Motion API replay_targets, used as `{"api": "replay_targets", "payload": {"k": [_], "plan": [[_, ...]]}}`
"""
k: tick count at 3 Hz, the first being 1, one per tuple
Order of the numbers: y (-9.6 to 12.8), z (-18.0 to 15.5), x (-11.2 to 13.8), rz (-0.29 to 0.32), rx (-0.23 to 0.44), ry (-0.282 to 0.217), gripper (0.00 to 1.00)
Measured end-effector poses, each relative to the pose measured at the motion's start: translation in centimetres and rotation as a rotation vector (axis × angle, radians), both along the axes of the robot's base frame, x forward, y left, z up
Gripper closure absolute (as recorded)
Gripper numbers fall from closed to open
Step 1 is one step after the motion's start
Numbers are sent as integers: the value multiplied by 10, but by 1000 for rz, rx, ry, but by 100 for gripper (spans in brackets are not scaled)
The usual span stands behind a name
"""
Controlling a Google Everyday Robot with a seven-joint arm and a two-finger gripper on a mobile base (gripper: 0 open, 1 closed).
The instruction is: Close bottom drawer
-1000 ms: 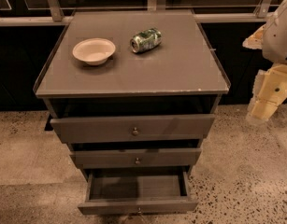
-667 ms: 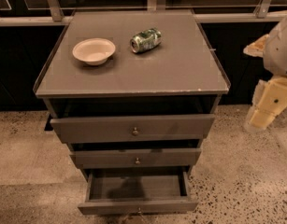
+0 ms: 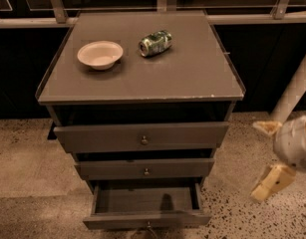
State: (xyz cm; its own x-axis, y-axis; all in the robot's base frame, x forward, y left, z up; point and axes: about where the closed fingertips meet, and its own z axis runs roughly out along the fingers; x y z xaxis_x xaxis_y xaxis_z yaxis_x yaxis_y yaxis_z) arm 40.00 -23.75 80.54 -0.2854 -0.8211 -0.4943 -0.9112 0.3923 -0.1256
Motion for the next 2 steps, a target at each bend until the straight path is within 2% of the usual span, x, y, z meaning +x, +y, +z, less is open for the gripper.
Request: {"api": "replay_targets", "payload": {"k": [1,2], "plan": [[-9,-85,-8,-72,100,36,0],[-11,-94,-4,-86,105,30,19]]}}
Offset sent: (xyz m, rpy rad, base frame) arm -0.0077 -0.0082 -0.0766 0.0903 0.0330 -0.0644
